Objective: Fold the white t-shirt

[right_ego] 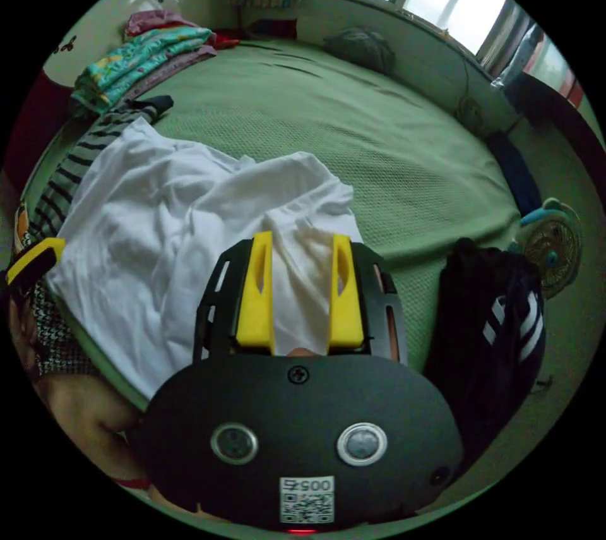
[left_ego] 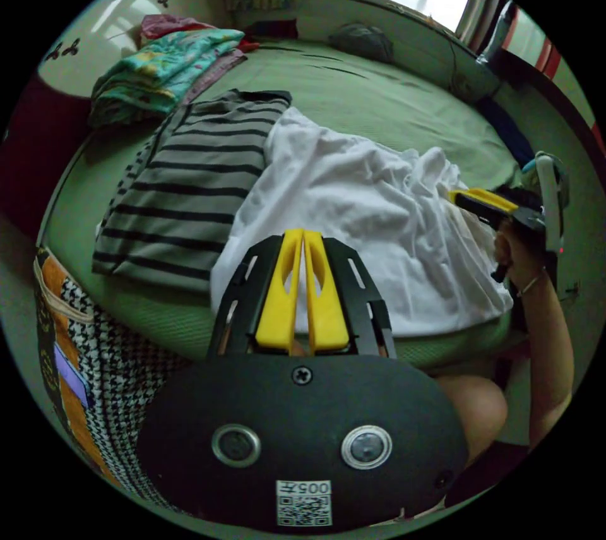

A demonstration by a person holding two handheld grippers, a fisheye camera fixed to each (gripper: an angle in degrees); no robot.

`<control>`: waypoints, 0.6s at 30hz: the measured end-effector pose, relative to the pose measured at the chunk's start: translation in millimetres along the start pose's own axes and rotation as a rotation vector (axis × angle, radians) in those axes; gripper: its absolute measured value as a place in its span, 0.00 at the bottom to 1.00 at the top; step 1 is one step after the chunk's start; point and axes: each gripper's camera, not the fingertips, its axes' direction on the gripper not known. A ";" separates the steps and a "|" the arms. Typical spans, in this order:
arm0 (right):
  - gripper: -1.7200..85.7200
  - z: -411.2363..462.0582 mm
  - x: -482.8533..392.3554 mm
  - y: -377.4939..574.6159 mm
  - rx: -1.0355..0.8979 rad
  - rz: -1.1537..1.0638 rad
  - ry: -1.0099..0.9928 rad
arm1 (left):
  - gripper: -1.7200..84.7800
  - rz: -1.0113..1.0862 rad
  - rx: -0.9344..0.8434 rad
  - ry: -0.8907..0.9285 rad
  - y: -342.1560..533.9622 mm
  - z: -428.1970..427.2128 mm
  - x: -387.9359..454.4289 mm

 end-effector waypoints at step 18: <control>0.08 0.7 162.7 46.2 0.013 0.562 -0.130 | 0.01 0.104 -0.054 0.101 -18.2 26.4 71.3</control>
